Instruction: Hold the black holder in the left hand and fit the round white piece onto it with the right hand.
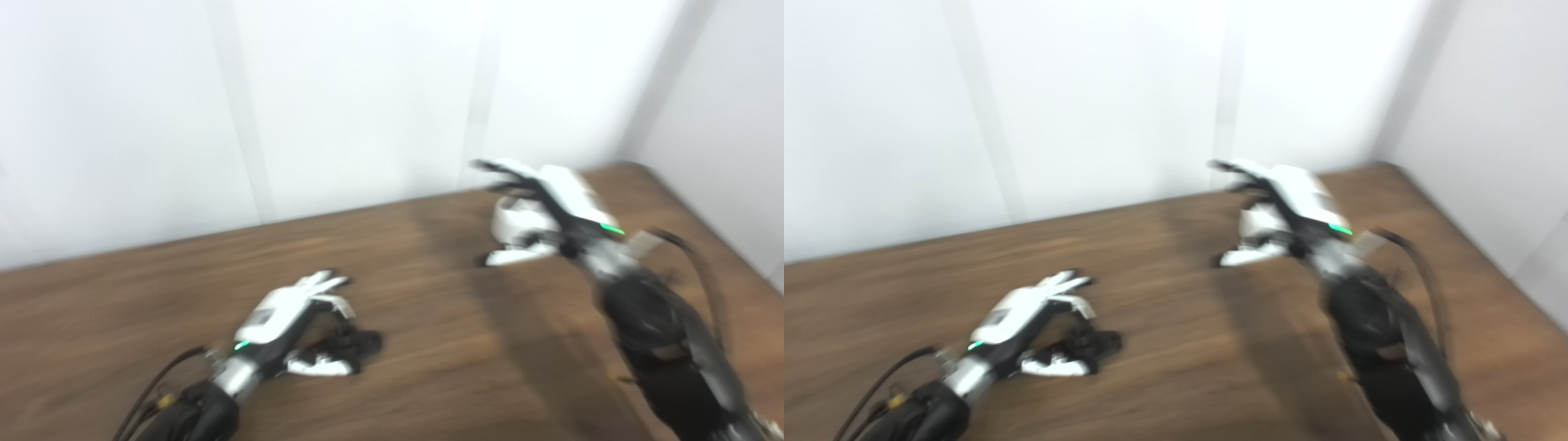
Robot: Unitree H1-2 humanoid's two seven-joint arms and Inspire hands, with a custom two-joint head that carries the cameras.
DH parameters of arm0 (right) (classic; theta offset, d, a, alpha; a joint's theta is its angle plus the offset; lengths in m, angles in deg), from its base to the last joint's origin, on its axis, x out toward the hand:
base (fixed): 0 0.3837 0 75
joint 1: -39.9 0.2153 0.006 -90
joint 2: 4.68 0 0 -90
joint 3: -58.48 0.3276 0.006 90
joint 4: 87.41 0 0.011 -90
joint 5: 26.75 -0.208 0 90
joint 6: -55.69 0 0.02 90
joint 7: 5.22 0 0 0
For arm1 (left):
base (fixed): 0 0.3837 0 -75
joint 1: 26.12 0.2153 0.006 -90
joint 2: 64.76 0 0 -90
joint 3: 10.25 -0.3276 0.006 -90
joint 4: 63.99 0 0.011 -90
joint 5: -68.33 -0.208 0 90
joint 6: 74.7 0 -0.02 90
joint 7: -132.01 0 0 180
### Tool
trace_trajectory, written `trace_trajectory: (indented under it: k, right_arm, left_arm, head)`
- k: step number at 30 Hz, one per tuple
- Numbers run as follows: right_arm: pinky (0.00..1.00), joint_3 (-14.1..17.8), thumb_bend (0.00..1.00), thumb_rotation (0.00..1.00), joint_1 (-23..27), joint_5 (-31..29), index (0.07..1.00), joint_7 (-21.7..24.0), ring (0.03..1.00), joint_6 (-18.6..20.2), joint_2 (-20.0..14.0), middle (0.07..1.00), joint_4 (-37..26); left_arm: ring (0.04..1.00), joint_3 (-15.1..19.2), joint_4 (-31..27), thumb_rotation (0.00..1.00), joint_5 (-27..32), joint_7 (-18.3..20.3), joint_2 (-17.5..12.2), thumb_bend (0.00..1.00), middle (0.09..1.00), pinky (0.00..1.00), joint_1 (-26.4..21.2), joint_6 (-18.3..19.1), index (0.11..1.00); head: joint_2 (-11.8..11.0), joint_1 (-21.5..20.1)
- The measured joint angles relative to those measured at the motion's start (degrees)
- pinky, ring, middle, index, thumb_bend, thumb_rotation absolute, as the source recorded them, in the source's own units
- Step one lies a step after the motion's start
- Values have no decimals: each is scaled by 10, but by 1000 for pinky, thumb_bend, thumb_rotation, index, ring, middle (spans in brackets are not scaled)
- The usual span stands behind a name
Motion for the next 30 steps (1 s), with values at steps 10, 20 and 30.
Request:
trace_trajectory:
  k: [10, 20, 30]
  right_arm:
    - [777, -55, 937, 260, 126, 134, 862, 201, 923, 51, -140, 952, 0]
    - [914, -118, 989, 296, 196, 219, 929, 377, 999, 62, -151, 1000, 65]
    - [928, -134, 1000, 347, 218, 259, 917, 422, 1000, 60, -138, 1000, 113]
  left_arm:
    - [1000, 6, 28, 65, 0, -20, -4, 525, 908, 993, 0, -39, 480]
    - [997, 13, 35, 65, 2, -21, -4, 525, 907, 992, 1, -50, 480]
    - [999, 17, 29, 65, 2, -18, -5, 525, 908, 992, 5, -47, 480]
  head:
    - [-43, -75]
    - [-43, -65]
    - [-41, -60]
